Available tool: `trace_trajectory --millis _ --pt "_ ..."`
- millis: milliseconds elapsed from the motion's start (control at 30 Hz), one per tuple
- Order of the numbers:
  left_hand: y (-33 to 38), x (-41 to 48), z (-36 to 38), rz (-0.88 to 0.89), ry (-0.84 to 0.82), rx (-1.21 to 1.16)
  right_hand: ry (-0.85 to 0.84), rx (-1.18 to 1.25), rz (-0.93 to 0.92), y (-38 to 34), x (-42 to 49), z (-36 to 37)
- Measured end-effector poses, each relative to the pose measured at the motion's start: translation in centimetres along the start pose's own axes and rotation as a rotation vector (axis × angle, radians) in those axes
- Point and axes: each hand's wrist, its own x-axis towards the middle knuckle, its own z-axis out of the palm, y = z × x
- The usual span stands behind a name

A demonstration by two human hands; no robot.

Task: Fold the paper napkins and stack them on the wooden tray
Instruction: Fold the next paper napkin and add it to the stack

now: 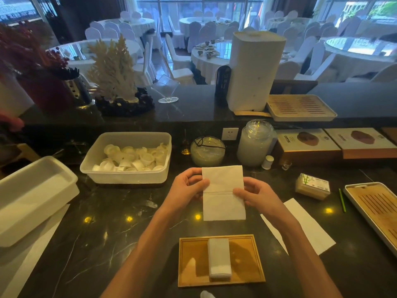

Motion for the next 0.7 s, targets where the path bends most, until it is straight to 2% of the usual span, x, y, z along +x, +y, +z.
trace_trajectory --millis 167,467,700 --pt "-0.06 -0.25 -0.02 -0.032 -0.060 0.005 0.082 0.051 -0.020 0.04 0.15 0.58" --pt "-0.40 -0.55 -0.24 0.032 0.002 0.027 0.076 0.055 -0.022 -0.60 0.13 0.52" --pt "-0.06 -0.72 -0.08 0.075 -0.075 0.003 0.068 0.050 -0.022 -0.55 0.56 0.16"
